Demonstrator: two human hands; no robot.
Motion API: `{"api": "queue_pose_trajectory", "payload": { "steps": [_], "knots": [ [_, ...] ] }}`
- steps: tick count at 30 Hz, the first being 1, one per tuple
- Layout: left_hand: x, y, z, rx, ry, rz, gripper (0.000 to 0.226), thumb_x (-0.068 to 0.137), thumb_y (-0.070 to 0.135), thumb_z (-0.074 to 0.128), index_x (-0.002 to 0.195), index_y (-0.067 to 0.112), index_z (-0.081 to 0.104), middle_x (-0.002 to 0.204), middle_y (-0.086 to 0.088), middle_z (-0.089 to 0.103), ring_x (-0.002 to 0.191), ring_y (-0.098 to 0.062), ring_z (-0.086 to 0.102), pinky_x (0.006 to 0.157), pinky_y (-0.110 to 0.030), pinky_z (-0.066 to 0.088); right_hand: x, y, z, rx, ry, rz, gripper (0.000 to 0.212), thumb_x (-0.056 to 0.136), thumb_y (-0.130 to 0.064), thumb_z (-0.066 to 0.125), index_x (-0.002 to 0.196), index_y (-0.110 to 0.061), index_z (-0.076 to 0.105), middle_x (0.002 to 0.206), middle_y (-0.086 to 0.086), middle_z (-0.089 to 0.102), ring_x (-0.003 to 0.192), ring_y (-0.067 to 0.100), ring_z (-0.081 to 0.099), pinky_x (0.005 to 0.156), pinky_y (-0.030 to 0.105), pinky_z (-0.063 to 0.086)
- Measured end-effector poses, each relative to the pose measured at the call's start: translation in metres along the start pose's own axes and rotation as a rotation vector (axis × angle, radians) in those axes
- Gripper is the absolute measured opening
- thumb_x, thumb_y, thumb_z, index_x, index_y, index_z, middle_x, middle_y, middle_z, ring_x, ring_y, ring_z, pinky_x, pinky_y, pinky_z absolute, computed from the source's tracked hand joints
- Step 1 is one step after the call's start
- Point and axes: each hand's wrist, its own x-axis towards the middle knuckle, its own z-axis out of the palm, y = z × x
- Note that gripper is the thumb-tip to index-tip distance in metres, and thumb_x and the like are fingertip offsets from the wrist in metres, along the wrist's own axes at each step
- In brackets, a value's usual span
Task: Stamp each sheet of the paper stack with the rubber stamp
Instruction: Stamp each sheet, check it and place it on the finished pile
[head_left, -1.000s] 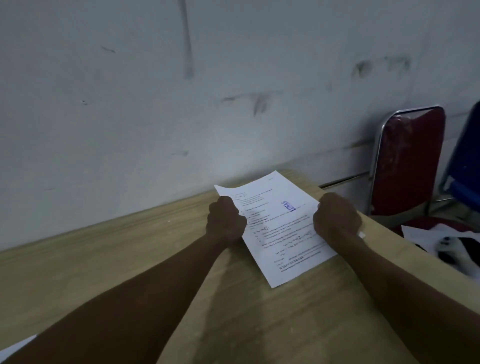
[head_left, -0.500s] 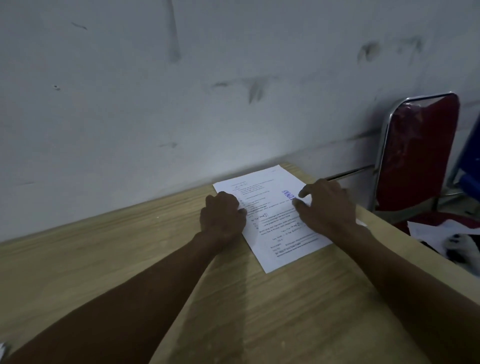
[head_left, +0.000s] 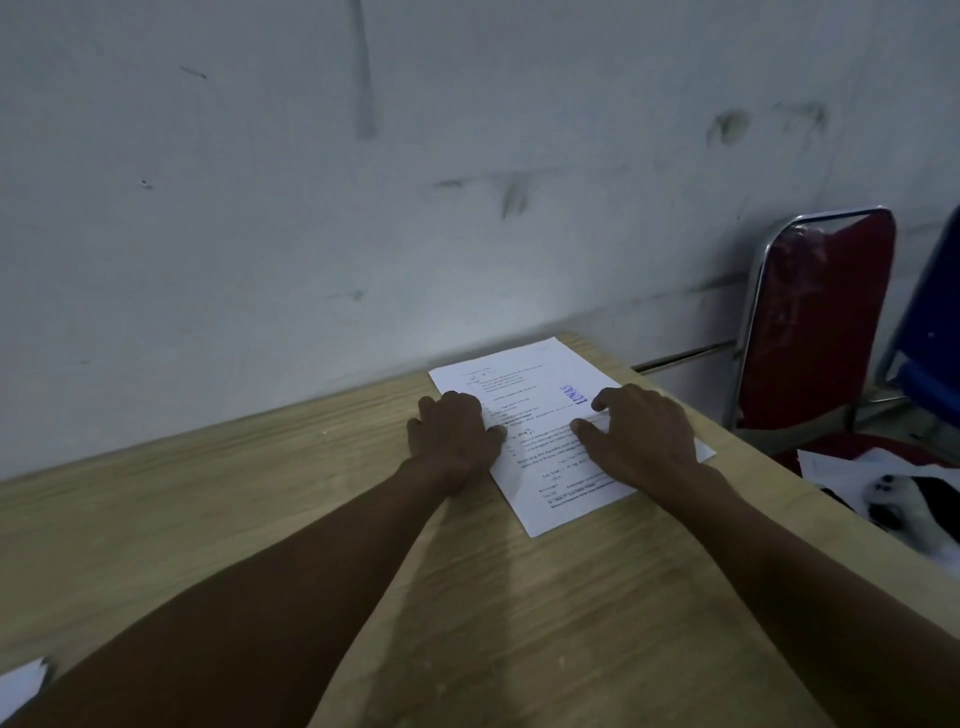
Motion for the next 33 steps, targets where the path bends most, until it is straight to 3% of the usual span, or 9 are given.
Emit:
{"api": "queue_pose_trajectory", "payload": {
  "steps": [6,13,21,24,28,31,33],
  "knots": [
    [-0.017,0.005,-0.017,-0.087,-0.030,0.021,0.061,0.091,0.047,0.055,0.140,0.015,0.039,0.147,-0.010,0.033,0.136,-0.034,0.027,0.106,-0.043,0.032,-0.019,-0.012,-0.012,0.078,0.006,-0.016,0.045,0.093,-0.047,0.056,0.128,-0.018,0.061,0.134,0.004,0.060,0.119,0.022,0.056,0.106,0.037,0.038],
    [-0.077,-0.008,-0.086,-0.219,0.058,0.160,0.052,0.091,0.034,0.062,0.133,0.007,0.050,0.141,-0.012,0.048,0.129,-0.025,0.044,0.101,-0.028,0.035,-0.068,-0.063,-0.039,0.229,-0.033,-0.041,0.039,0.092,-0.047,0.058,0.123,-0.024,0.061,0.134,-0.002,0.058,0.125,0.019,0.049,0.100,0.034,0.038],
    [-0.183,-0.068,-0.171,-0.296,0.185,0.178,0.039,0.084,0.035,0.071,0.116,0.015,0.064,0.126,-0.005,0.059,0.109,-0.019,0.060,0.087,-0.027,0.045,-0.157,-0.153,-0.078,0.468,-0.071,-0.148,0.029,0.085,-0.034,0.067,0.113,-0.026,0.067,0.107,-0.006,0.066,0.106,0.015,0.060,0.091,0.038,0.051],
    [-0.228,-0.098,-0.191,-0.312,0.227,0.137,0.035,0.084,0.033,0.072,0.113,0.014,0.067,0.118,-0.004,0.063,0.103,-0.018,0.062,0.084,-0.030,0.049,-0.198,-0.191,-0.083,0.518,-0.147,-0.214,0.035,0.079,-0.028,0.064,0.114,-0.028,0.067,0.102,-0.008,0.066,0.103,0.014,0.060,0.091,0.040,0.052],
    [-0.281,-0.143,-0.203,-0.322,0.290,0.070,0.032,0.083,0.032,0.073,0.109,0.014,0.070,0.111,-0.003,0.066,0.098,-0.016,0.063,0.084,-0.027,0.048,-0.245,-0.234,-0.089,0.506,-0.217,-0.232,0.049,0.075,-0.045,0.066,0.122,-0.032,0.060,0.112,-0.009,0.063,0.108,0.015,0.059,0.094,0.039,0.048],
    [-0.306,-0.172,-0.205,-0.348,0.301,0.024,0.030,0.082,0.031,0.073,0.107,0.014,0.071,0.109,-0.003,0.067,0.094,-0.016,0.064,0.077,-0.025,0.046,-0.260,-0.251,-0.084,0.353,-0.266,-0.255,0.067,0.075,-0.062,0.066,0.133,-0.033,0.049,0.125,-0.007,0.058,0.118,0.018,0.054,0.094,0.037,0.044],
    [-0.323,-0.193,-0.207,-0.363,0.314,-0.009,0.029,0.082,0.030,0.073,0.106,0.013,0.071,0.108,-0.002,0.067,0.090,-0.016,0.064,0.074,-0.023,0.044,-0.266,-0.263,-0.077,0.262,-0.285,-0.252,0.069,0.076,-0.064,0.065,0.134,-0.032,0.046,0.129,-0.003,0.055,0.120,0.021,0.052,0.092,0.037,0.042]
  ]
}}
